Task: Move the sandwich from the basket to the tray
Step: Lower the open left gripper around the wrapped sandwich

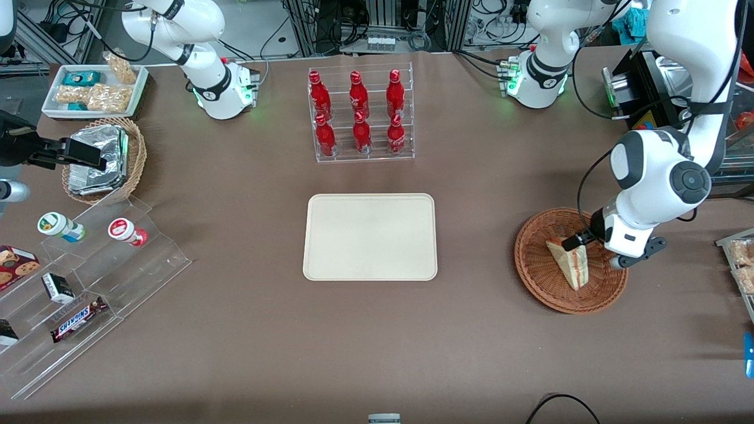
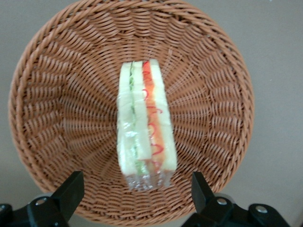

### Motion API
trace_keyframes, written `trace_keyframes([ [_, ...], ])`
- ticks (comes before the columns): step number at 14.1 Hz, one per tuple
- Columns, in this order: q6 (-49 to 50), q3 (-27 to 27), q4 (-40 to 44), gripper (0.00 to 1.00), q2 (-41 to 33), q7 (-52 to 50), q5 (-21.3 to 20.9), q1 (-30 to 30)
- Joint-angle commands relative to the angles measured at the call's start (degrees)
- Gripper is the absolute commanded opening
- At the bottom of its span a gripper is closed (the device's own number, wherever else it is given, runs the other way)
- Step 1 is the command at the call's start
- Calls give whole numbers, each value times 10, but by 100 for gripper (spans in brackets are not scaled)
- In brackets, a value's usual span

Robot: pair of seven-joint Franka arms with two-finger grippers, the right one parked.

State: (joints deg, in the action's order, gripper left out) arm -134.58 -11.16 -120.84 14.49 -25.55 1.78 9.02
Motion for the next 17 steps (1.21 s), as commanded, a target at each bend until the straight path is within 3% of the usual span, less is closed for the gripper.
trace_keyframes([
  [1,-11,1,13,100,19,-7,6,-10],
  [14,-39,3,20,100,63,3,-3,-6],
  [15,-39,3,20,96,64,3,-3,-6],
  [17,-39,3,21,77,67,3,-3,-5],
])
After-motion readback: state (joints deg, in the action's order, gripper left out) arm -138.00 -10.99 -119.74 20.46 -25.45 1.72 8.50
